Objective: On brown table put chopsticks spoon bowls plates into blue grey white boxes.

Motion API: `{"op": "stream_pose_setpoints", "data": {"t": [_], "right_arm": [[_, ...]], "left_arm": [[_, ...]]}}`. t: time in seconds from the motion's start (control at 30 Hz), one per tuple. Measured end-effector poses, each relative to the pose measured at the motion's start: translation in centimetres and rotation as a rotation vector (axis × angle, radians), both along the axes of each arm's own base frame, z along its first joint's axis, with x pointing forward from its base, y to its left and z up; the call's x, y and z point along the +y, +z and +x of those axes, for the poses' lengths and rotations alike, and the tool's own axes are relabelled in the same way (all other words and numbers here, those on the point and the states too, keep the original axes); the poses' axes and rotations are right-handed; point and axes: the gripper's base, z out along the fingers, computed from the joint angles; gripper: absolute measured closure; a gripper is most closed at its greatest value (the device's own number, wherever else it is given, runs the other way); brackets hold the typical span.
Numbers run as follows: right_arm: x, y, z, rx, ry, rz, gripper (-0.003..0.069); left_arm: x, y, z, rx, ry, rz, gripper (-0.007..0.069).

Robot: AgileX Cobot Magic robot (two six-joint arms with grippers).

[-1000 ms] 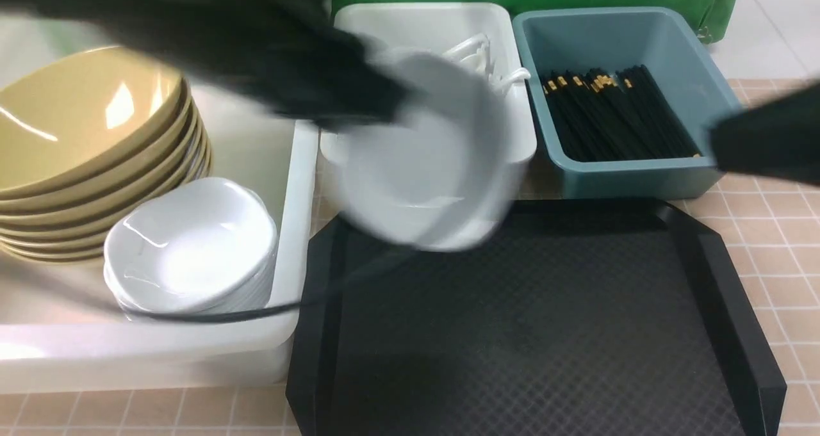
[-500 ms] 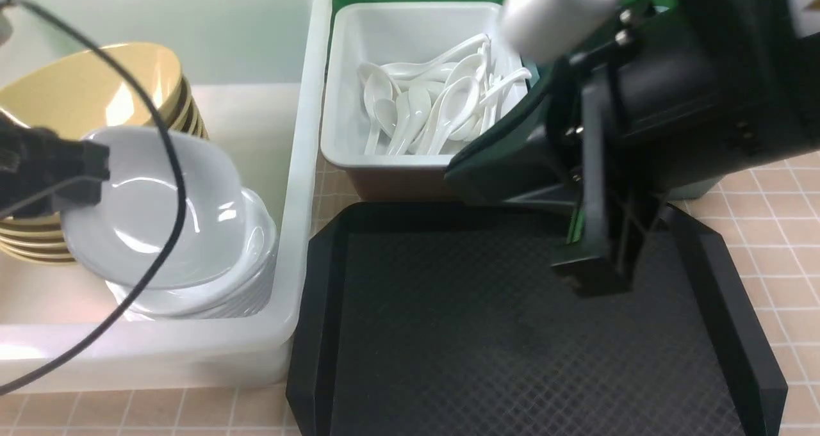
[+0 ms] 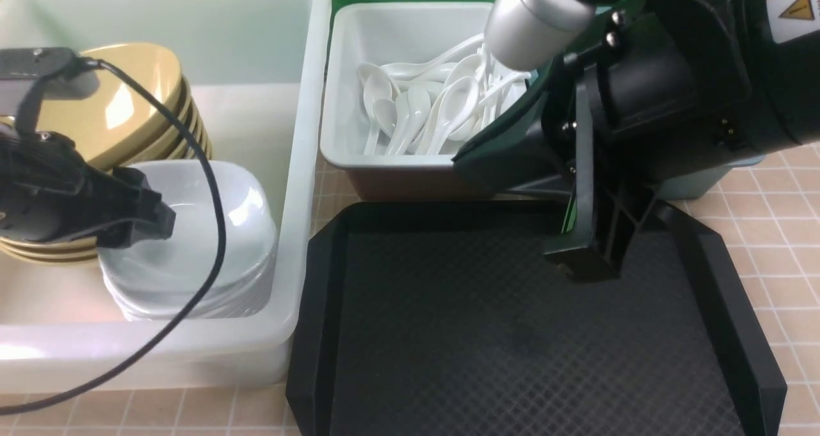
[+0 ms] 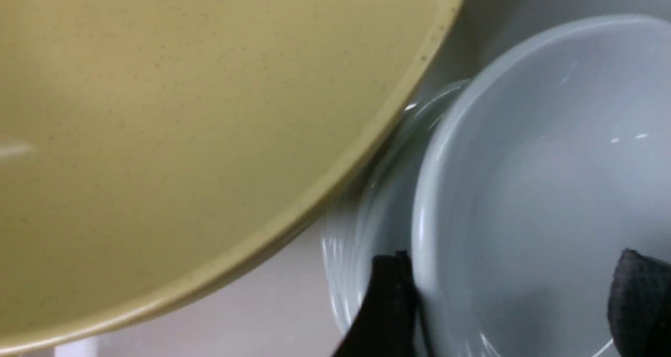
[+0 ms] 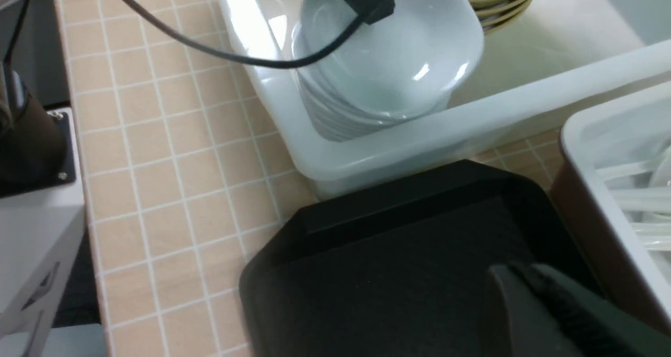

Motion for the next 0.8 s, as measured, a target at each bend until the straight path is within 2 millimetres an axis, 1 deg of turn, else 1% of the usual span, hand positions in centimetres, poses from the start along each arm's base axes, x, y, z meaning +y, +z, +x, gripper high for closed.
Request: {"op": "stream_pose_setpoints", "data": {"t": [0.03, 0.07, 0.13, 0.2, 0.27, 0.3, 0.4, 0.47, 0.5, 0.53, 0.57, 0.6, 0.67, 0.7, 0.73, 0.77, 0.8], "right_arm": [[-0.1, 0.0, 0.1, -0.007, -0.004, -0.010, 0.0610], [-0.1, -0.1, 0.1, -0.010, -0.010, -0.014, 0.0610], [-0.3, -0.1, 0.3, -0.018, -0.027, -0.028, 0.0610], [-0.6, -0.1, 0.4, -0.028, -0.061, -0.042, 0.0610], [-1.1, 0.2, 0.4, -0.036, -0.098, -0.049, 0.0610], [-1.3, 0.3, 0.3, -0.036, -0.111, -0.050, 0.0610], [-2.6, 0.8, -0.6, -0.034, -0.159, -0.054, 0.0610], [-3.9, 0.9, -1.9, -0.037, -0.182, -0.029, 0.0610], [-4.1, 0.9, -2.0, -0.036, -0.185, -0.025, 0.0610], [-5.4, 0.3, -3.4, -0.038, -0.205, 0.006, 0.0610], [-5.8, 0.2, -3.8, -0.050, -0.210, 0.025, 0.0610], [-6.9, -0.5, -4.9, -0.071, -0.216, 0.057, 0.0610], [-8.1, -1.4, -6.1, -0.119, -0.226, 0.129, 0.0610], [-8.2, -1.5, -6.2, -0.123, -0.228, 0.137, 0.0610], [-9.1, -2.4, -7.2, -0.161, -0.235, 0.197, 0.0610], [-9.3, -2.7, -7.4, -0.164, -0.236, 0.203, 0.0610], [-10.0, -3.5, -8.1, -0.191, -0.249, 0.273, 0.0610]], "left_arm": [[0.0, 0.4, -0.2, 0.000, -0.008, 0.012, 0.0076], [0.0, 0.8, -0.4, -0.003, -0.015, 0.020, 0.0041], [0.0, 2.0, -0.9, -0.021, -0.010, 0.015, 0.0008], [-0.1, 3.8, -2.0, -0.047, 0.018, -0.011, 0.0004], [-0.3, 4.9, -3.6, -0.066, 0.039, -0.029, 0.0036], [-0.3, 5.1, -4.1, -0.069, 0.040, -0.027, 0.0062], [-0.3, 5.1, -7.0, -0.117, 0.051, -0.013, 0.0202], [-0.3, 3.8, -8.9, -0.159, 0.061, -0.003, 0.0344], [-0.3, 3.5, -9.4, -0.164, 0.061, -0.002, 0.0358], [-0.3, 2.3, -11.0, -0.217, 0.062, 0.009, 0.0465], [-0.3, 1.9, -11.5, -0.246, 0.062, 0.013, 0.0515], [-0.4, 0.8, -12.8, -0.292, 0.058, 0.020, 0.0570], [-0.5, -0.7, -14.5, -0.375, 0.054, 0.027, 0.0613], [-0.5, -0.6, -14.5, -0.381, 0.054, 0.028, 0.0615], [-0.5, -1.7, -15.5, -0.444, 0.054, 0.039, 0.0623], [-0.5, -2.0, -15.8, -0.453, 0.055, 0.040, 0.0624], [-0.5, -2.9, -16.5, -0.517, 0.061, 0.052, 0.0624]]}}
